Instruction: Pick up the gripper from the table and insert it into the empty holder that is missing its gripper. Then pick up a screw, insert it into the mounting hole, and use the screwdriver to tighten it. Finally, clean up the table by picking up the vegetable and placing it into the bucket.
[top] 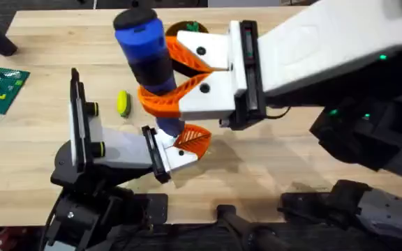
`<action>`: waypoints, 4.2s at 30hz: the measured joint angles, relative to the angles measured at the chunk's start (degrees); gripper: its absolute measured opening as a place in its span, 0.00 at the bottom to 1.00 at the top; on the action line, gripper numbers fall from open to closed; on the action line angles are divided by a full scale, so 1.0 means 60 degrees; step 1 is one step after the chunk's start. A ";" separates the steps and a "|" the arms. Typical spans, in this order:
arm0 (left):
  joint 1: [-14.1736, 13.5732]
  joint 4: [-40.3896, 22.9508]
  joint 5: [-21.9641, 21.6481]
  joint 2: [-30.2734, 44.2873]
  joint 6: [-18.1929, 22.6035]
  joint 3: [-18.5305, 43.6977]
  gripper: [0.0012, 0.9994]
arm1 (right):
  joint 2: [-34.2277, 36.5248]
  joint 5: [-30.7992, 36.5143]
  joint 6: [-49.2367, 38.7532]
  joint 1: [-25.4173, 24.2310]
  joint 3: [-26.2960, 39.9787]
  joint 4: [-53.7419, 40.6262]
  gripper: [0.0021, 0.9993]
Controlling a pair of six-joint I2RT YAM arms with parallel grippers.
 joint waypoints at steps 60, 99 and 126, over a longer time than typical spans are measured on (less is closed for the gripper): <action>-0.0002 0.0000 0.0000 0.0000 0.0000 0.0000 0.01 | 0.0299 0.0483 0.0359 0.0103 0.0000 -0.0022 0.02; -0.0004 -0.0016 0.0040 0.0000 -0.0066 0.0000 0.01 | 0.0295 0.0661 0.0495 0.0101 0.0000 -0.0386 0.02; -0.0004 -0.0004 0.0033 0.0000 -0.0062 0.0000 0.01 | 0.0315 0.0968 -0.0121 -0.1253 0.0860 -0.2684 0.02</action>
